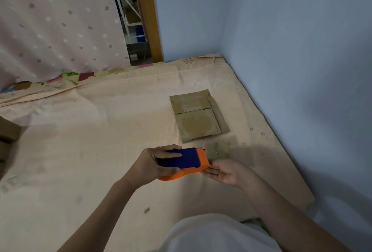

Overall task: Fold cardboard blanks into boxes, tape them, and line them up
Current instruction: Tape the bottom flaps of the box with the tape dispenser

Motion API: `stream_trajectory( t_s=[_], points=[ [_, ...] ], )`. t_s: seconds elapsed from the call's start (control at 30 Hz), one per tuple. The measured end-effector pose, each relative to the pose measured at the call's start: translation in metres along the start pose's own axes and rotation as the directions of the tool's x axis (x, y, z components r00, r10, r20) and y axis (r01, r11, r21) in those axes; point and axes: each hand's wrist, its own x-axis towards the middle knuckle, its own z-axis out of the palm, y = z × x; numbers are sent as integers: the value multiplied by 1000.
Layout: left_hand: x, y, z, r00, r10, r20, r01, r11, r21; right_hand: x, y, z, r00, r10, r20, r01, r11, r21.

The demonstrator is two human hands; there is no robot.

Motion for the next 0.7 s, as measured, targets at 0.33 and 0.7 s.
stream_trajectory(
  t_s=[0.33, 0.7],
  points=[
    [-7, -5, 7, 992, 84, 95, -89, 994, 55, 0, 0, -1, 989, -20, -148, -22, 960, -281],
    [-10, -2, 21, 995, 63, 76, -61, 998, -20, -2, -10, -11, 927, -202, -316, 55, 906, -419]
  ],
)
